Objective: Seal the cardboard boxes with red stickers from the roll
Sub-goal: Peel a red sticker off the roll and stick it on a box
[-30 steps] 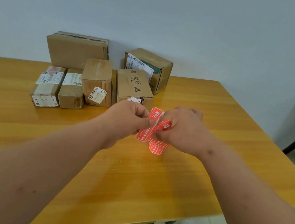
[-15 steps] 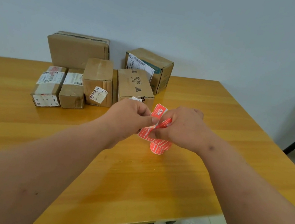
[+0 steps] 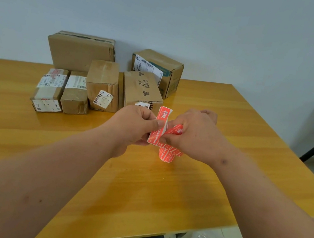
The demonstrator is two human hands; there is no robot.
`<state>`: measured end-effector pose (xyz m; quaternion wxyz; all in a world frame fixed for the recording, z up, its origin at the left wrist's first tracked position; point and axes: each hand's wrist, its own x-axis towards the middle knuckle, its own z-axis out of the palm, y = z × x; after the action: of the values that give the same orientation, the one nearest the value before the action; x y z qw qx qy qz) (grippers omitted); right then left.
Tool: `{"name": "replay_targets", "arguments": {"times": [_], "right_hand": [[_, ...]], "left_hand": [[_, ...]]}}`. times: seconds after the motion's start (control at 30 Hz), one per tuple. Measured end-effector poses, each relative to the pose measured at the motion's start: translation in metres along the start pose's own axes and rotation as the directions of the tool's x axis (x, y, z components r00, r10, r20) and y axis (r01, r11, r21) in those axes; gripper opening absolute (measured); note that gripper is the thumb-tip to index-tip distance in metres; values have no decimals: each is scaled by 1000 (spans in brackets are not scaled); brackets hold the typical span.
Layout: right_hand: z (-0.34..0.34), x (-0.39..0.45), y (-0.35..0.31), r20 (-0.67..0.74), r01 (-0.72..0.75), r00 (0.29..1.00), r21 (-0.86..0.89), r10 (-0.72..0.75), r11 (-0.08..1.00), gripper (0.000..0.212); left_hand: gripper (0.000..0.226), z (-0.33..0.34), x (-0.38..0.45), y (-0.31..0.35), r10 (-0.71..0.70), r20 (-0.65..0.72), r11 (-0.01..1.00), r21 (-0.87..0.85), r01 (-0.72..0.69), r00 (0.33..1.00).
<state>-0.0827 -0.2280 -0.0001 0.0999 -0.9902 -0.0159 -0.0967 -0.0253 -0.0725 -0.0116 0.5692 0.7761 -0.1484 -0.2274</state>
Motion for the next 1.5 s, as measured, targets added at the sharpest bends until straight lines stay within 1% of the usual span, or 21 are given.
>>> {"name": "replay_targets", "arguments": {"times": [0.1,0.23,0.3,0.4,0.63,0.83,1.0,1.23,1.4,1.47,1.5], "right_hand": [[-1,-1,0,44,-9,999,8,9,1000,33],[-1,-1,1,44,-25,999,31,24,999,20],[-2,-1,1,50,-19,999,35,18,999,20],[-1,-2,0,58,9,998,29,-11,1000,22],[-2,-2,-2,16,61,998,-59,-60,996,22],[-2,-2,-2,1,69,998,-47,-69,997,25],[-2,-2,-1,-14,82,996,-15,-83,996,28],[-4,-1,1,-32,83,996,22,-83,996,24],[-8,-2,1,-18,57,998,72,-56,996,20],[-11,-2,2,-16,5,1000,100,-3,995,20],[-12,-1,2,-26,-31,999,100,33,994,23]], "left_hand": [[19,-2,-1,0,-9,16,1000,2,9,1000],[30,-4,-6,2,-14,75,997,75,9,997],[23,-6,-7,2,-21,90,995,103,11,996],[12,-5,-6,1,-22,62,995,102,16,998],[9,-3,-3,-3,-66,13,998,-23,66,998],[13,-3,-3,-5,-76,-10,995,-58,76,997],[20,-3,-2,-4,-91,-66,991,-101,84,994],[13,-3,1,-5,-116,-119,980,-175,94,986],[14,-8,4,-6,-140,-158,967,-234,100,978],[13,-12,4,-7,-149,-163,964,-243,107,975],[12,-14,4,-7,-150,-159,966,-235,110,976]]}}
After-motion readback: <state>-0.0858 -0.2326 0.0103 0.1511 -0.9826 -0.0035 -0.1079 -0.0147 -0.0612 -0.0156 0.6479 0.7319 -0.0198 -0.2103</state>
